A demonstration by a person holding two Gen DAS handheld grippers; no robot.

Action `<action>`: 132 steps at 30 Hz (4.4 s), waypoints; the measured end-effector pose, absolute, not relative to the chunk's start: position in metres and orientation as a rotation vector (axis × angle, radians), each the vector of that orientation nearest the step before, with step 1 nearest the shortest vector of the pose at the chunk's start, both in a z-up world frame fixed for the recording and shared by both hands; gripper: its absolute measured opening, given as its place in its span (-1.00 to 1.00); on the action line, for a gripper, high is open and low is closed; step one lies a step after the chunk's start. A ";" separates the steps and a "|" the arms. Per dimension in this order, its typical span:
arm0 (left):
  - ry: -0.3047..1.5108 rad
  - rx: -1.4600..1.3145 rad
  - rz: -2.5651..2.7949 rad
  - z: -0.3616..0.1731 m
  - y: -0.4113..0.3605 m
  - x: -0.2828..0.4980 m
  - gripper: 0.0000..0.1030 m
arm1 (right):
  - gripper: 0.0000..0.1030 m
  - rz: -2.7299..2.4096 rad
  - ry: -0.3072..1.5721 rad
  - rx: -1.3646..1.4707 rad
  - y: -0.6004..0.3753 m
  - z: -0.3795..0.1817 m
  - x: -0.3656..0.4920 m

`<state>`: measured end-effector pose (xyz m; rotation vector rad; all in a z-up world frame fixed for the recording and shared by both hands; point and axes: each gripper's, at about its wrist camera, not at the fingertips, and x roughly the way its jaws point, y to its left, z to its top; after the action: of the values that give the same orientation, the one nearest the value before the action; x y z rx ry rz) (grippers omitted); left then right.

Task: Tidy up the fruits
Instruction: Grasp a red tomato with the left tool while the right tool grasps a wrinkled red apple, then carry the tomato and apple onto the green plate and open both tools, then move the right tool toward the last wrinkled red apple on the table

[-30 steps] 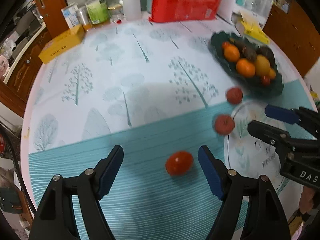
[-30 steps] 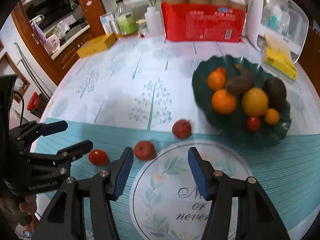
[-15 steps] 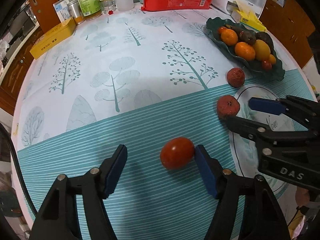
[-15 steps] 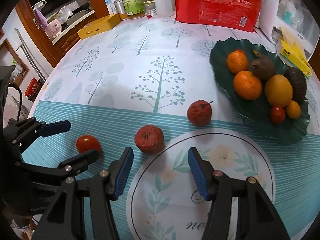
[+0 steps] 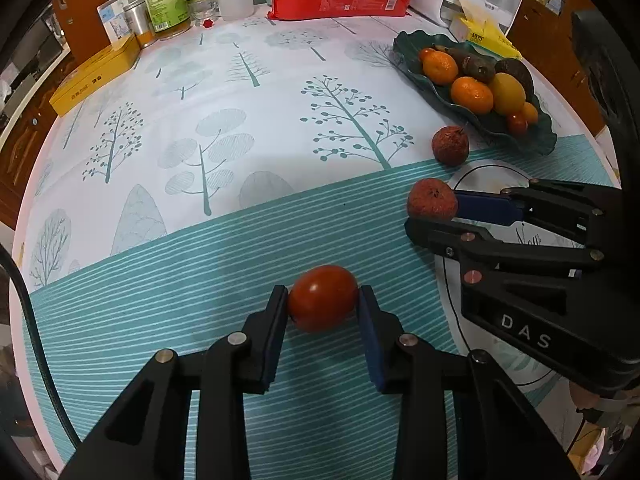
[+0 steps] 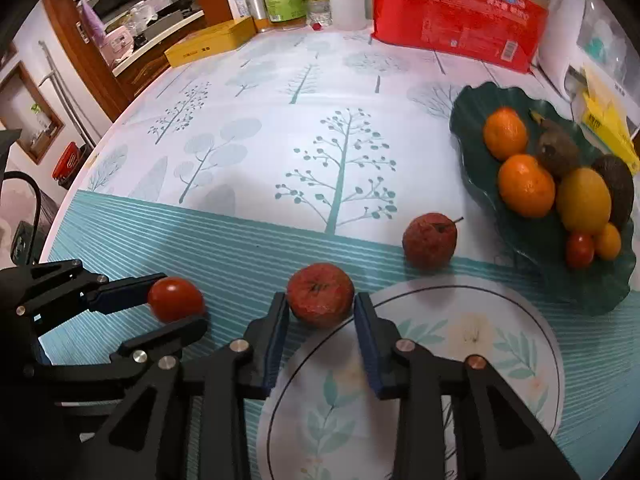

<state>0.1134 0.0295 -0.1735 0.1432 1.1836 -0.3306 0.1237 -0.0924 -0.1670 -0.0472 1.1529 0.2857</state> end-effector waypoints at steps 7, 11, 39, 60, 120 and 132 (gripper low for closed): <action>1.174 0.113 -0.321 -0.166 0.036 0.113 -0.37 | -0.39 0.299 1.142 -0.005 -0.098 -0.160 0.119; 1.166 0.086 -0.321 -0.154 0.037 0.114 -0.37 | -0.39 0.300 1.126 0.010 -0.104 -0.150 0.114; 0.953 0.199 -0.372 -0.001 -0.092 0.190 -0.37 | -0.40 0.119 0.887 0.017 -0.276 0.014 0.128; 1.119 0.150 -0.346 -0.081 -0.201 0.309 -0.37 | -0.39 0.153 1.076 0.057 -0.347 -0.065 0.276; 0.981 0.131 -0.315 -0.001 -0.108 0.218 0.07 | -0.19 0.221 0.957 0.061 -0.291 -0.003 0.193; 0.955 0.091 -0.179 -0.005 -0.035 0.179 0.25 | -0.18 0.259 0.954 0.081 -0.227 -0.009 0.156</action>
<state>0.1792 -0.0355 -0.0054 0.0908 0.9548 -0.1793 0.1563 -0.2268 -0.0094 0.0807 0.9543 0.2593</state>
